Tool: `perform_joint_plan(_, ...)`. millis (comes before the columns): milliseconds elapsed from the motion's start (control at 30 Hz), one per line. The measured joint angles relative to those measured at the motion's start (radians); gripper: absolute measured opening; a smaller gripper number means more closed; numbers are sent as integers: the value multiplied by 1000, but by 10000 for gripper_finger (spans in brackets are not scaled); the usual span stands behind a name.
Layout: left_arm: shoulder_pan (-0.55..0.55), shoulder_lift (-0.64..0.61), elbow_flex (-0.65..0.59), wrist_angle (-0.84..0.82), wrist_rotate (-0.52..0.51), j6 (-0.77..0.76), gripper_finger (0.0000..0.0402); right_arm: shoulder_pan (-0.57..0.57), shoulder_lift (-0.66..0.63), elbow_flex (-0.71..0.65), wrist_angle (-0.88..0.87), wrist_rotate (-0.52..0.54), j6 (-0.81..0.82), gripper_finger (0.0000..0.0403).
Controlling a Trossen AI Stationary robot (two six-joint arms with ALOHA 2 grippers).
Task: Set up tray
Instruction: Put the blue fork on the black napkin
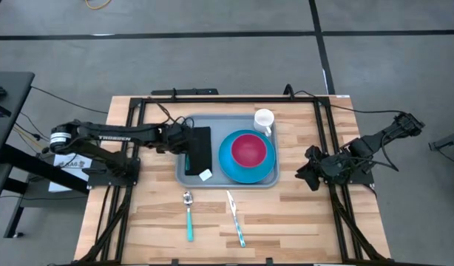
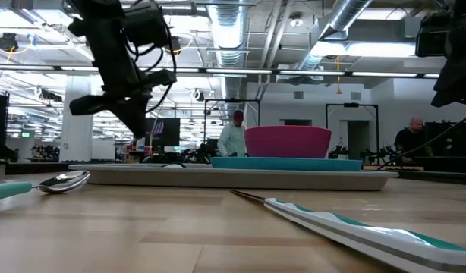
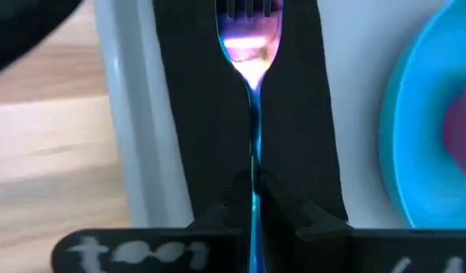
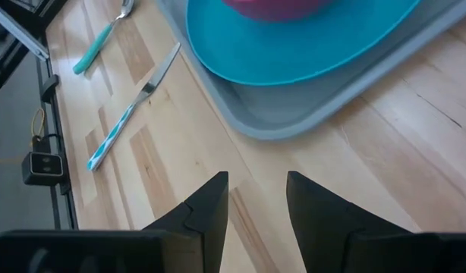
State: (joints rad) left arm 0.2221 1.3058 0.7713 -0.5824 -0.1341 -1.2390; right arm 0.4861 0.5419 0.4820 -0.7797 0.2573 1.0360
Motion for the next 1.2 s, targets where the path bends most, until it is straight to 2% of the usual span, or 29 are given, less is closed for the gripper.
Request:
perform_joint_plan(267,82,85,-5,50,84,96,0,-13,0,0,-1,1,11,127)
perform_joint_plan(667,129,220,-5,123,128,119,0,-13,0,0,3,1,38,127)
perform_joint_plan(867,136,236,-5,130,134,120,4,-13,0,0,6,1,39,127)
perform_joint_plan(1200,151,236,-5,124,138,91,40,-13,0,0,7,1,39,127)
